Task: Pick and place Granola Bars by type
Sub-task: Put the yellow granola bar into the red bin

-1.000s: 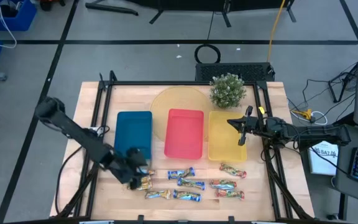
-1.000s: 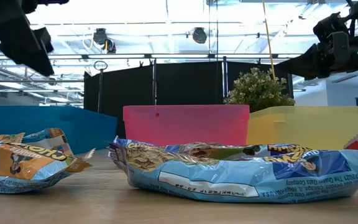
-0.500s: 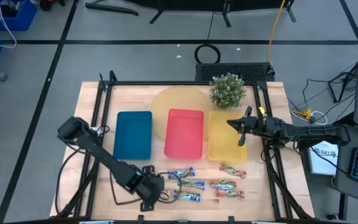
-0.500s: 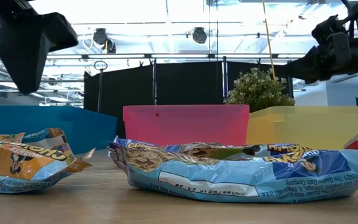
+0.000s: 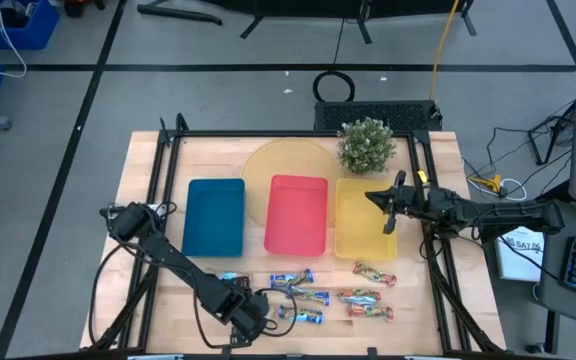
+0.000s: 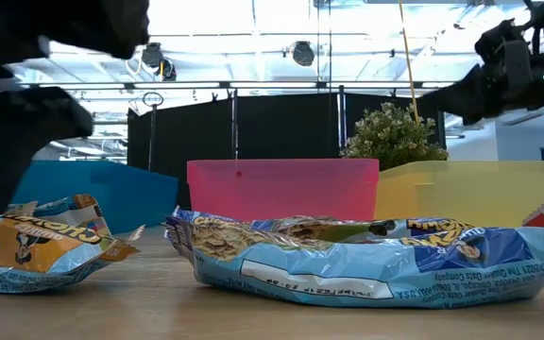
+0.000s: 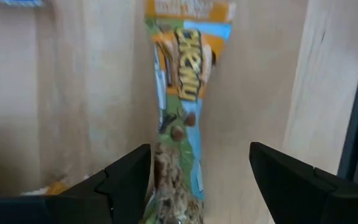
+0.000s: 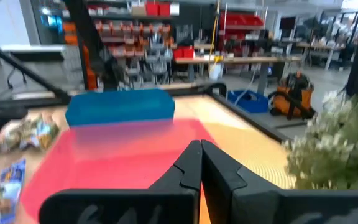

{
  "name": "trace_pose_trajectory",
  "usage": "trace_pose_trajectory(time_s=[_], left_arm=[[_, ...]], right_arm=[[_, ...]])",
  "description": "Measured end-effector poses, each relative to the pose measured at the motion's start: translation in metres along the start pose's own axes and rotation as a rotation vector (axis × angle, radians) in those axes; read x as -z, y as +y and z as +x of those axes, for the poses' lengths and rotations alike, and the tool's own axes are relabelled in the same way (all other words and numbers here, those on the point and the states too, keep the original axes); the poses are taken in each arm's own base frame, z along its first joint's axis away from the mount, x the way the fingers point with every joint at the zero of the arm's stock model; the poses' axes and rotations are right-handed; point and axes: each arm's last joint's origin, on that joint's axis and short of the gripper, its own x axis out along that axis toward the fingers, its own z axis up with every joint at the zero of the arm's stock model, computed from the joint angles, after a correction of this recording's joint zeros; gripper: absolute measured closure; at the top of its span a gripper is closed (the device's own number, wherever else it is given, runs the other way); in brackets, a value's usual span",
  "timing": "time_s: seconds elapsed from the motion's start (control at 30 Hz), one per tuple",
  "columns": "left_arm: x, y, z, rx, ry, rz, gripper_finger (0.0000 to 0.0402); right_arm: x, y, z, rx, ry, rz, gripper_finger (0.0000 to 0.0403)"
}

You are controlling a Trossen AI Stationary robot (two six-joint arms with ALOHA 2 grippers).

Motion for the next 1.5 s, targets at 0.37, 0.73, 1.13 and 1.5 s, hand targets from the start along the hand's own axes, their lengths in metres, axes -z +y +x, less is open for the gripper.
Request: trace_pose_trajectory(time_s=[0.37, 0.73, 1.13, 1.5], left_arm=[[0.001, -0.001, 0.007, -0.028, -0.01, 0.06, 0.0167], [-0.005, 0.004, 0.008, -0.034, -0.032, 0.077, 0.0305], [-0.005, -0.006, -0.016, 0.095, 0.01, 0.197, 0.0335], [-0.045, 0.037, -0.143, -0.239, -0.211, 0.342, 0.0346]], right_arm=[[-0.005, 0.0, 0.0, 0.001, -0.047, 0.012, 0.0403], [-0.002, 0.0, 0.0, -0.003, -0.022, 0.031, 0.0403], [-0.002, 0.001, 0.0, -0.052, -0.02, 0.057, 0.0403], [-0.001, 0.002, 0.0, -0.053, -0.006, 0.054, 0.0403]])
